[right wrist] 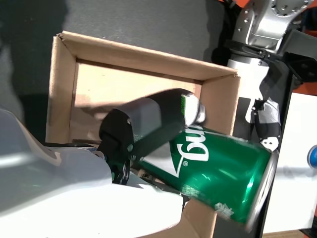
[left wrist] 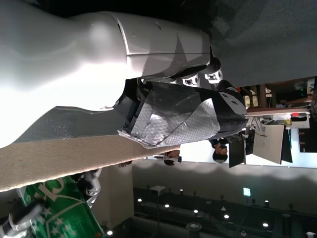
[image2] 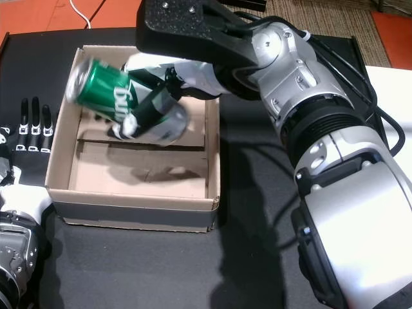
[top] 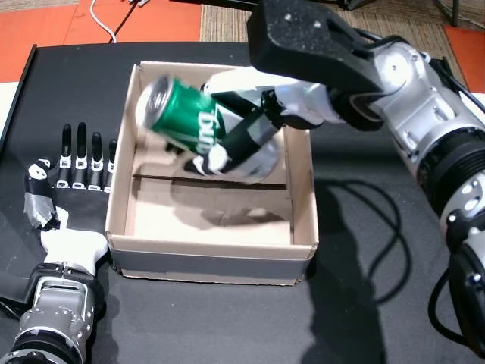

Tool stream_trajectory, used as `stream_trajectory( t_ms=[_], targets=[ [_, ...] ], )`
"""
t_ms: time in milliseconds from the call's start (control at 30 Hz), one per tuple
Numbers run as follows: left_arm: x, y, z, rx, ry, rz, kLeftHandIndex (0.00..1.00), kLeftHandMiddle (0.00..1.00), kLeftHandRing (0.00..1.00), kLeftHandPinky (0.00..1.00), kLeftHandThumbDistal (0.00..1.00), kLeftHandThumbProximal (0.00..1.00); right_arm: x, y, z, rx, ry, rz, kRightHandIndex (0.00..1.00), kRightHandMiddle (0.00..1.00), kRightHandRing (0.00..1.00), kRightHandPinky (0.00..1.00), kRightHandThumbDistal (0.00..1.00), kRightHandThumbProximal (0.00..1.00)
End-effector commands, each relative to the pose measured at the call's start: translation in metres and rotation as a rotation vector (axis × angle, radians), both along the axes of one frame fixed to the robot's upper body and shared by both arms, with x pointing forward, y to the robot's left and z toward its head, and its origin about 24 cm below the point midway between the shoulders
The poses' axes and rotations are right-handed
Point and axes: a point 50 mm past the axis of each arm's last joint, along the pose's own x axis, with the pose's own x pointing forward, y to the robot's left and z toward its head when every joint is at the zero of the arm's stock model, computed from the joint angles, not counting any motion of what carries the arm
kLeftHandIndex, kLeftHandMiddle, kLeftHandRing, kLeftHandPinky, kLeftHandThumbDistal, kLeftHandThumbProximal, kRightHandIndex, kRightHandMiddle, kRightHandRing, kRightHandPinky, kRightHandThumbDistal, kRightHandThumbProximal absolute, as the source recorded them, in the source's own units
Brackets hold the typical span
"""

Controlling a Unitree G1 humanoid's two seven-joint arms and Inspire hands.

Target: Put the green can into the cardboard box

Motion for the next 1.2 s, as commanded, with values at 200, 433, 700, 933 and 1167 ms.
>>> stream_trajectory(
  t_ms=[200, 433, 700, 933, 1167],
  targets=[
    [-0.009, -0.005, -0.014, -0.005, 0.074, -0.003, 0.43, 0.46, 0.59, 0.73, 0.0, 0.79, 0.003, -0.006, 0.007, -0.107, -0.064, -0.004, 1.0, 1.0, 1.0, 1.0, 1.0, 0.56],
    [-0.009, -0.004, -0.013, 0.009, 0.074, -0.007, 0.41, 0.46, 0.6, 0.73, 0.0, 0.79, 0.004, -0.008, 0.006, -0.114, -0.091, -0.016, 1.0, 1.0, 1.0, 1.0, 1.0, 0.58],
    [-0.01, -0.002, -0.013, 0.002, 0.069, -0.007, 0.42, 0.45, 0.58, 0.73, 0.01, 0.78, 0.007, -0.01, 0.008, -0.066, -0.141, -0.06, 1.0, 1.0, 1.0, 1.0, 1.0, 0.52],
    [-0.01, -0.002, -0.014, 0.015, 0.077, -0.014, 0.43, 0.45, 0.56, 0.71, 0.0, 0.74, 0.01, -0.013, 0.031, 0.128, -0.518, -0.147, 0.79, 0.98, 1.0, 1.0, 1.0, 0.44],
    [-0.01, -0.002, -0.014, 0.005, 0.074, -0.016, 0.42, 0.45, 0.56, 0.69, 0.0, 0.77, -0.004, -0.024, 0.07, 0.326, -1.217, -0.189, 1.0, 1.0, 1.0, 1.0, 0.96, 0.4]
  ],
)
